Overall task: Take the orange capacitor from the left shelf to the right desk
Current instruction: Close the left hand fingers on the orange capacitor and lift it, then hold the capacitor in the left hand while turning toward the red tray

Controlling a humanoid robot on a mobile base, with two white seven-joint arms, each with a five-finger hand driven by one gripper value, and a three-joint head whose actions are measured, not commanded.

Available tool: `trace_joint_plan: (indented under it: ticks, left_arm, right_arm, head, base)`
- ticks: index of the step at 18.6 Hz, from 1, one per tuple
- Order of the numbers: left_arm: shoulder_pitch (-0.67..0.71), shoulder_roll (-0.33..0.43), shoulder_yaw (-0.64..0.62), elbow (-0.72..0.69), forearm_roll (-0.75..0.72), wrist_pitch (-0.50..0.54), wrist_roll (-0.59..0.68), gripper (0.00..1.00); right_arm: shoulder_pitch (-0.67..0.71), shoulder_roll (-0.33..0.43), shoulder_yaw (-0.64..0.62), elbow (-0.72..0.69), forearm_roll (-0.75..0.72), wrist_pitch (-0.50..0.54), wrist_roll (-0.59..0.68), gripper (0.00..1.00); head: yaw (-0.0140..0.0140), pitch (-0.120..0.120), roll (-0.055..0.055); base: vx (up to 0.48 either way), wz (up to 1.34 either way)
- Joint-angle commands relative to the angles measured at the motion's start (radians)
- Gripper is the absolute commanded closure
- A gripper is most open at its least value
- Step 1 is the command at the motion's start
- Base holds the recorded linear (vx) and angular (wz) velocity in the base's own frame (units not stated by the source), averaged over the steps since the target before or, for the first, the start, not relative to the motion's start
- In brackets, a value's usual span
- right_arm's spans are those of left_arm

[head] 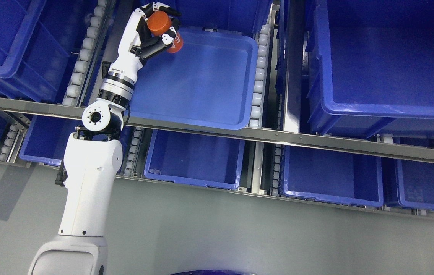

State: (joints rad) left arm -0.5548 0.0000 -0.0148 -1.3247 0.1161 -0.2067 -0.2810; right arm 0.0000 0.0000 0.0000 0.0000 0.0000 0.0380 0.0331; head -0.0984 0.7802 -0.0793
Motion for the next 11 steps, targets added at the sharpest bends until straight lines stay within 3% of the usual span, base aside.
trace_joint_plan:
  ticks: [1, 11]
  left_arm:
    - [0.045, 0.017, -0.023, -0.257, 0.028, -0.014, -0.001, 0.99]
    - [0.064, 0.017, -0.033, -0.327, 0.027, -0.013, 0.000, 0.99]
  right_arm:
    - [0.002, -0.017, -0.011, -0.034, 0.000, 0.006, -0.001, 0.00]
    - [0.002, -0.017, -0.011, -0.034, 0.000, 0.006, -0.001, 0.00]
  head:
    - [0.0000, 0.000, 0.000]
    - [0.0000, 0.000, 0.000]
  base:
    - [0.000, 0.00]
    - [-0.076, -0.21]
